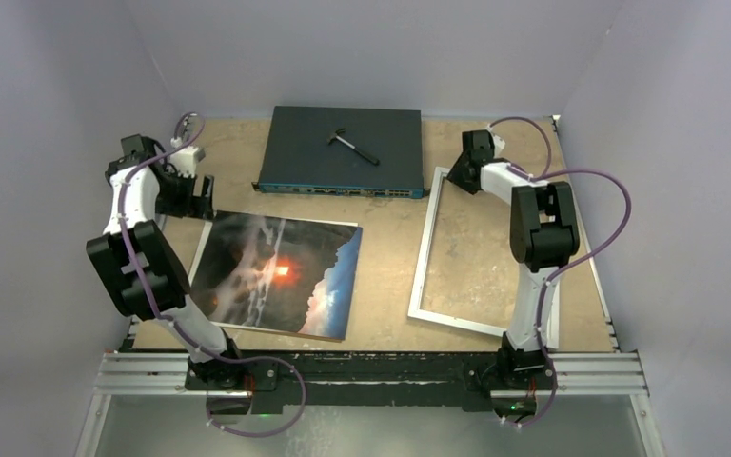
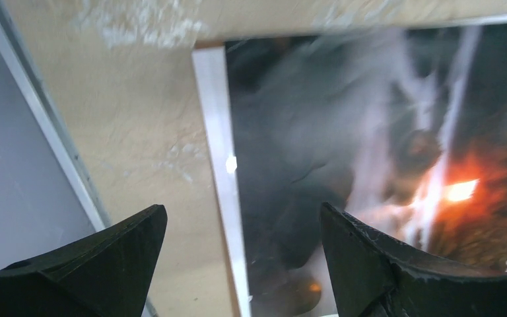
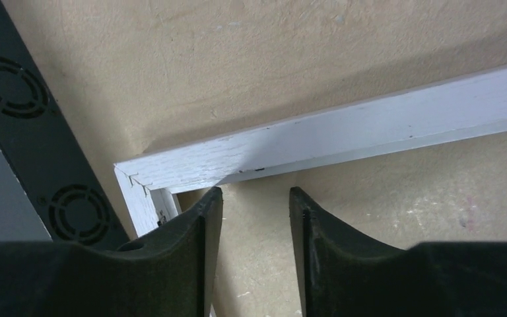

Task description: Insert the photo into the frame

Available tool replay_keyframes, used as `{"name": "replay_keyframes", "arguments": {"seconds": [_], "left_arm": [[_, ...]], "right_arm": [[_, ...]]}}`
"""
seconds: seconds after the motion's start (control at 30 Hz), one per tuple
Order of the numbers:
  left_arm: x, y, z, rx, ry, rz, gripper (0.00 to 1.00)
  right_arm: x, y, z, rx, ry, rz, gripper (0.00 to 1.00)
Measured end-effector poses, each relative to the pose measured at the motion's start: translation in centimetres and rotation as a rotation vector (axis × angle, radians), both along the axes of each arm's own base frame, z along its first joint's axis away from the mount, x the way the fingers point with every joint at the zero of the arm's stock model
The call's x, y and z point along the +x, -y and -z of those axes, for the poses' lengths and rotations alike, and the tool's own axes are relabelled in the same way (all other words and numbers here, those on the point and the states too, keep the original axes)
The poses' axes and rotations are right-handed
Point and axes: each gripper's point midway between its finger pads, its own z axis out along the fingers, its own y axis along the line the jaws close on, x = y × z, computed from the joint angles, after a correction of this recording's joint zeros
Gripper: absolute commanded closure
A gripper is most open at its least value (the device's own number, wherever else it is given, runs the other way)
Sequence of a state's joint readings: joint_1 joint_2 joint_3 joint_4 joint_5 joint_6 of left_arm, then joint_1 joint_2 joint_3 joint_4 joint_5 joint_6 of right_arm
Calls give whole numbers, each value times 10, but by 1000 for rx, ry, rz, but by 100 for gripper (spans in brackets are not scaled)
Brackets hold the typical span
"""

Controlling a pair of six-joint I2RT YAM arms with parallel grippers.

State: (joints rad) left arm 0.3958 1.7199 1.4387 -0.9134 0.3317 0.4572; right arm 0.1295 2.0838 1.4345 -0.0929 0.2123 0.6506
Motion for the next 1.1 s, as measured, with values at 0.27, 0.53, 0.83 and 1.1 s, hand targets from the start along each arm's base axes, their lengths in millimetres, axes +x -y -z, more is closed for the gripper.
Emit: {"name": "replay_keyframes", "arguments": {"seconds": [0.27,0.53,0.83,1.1], "left_arm": [[-32,-50,42,116,-121,-29,23],[-47,-74,71,240,-164,-57,34],[-68,-82,100,318,-216,-83,37],[-69,-77,100,308,-186,-84,38]], "right_arm": [[-32,-19,-67,-4,108,-40,27],[-120,-205,-130,198,263,-454,19],[-180,-248,-25,218,-24,-562,16],[-189,-264,-10,256,-61,-577,14]]}}
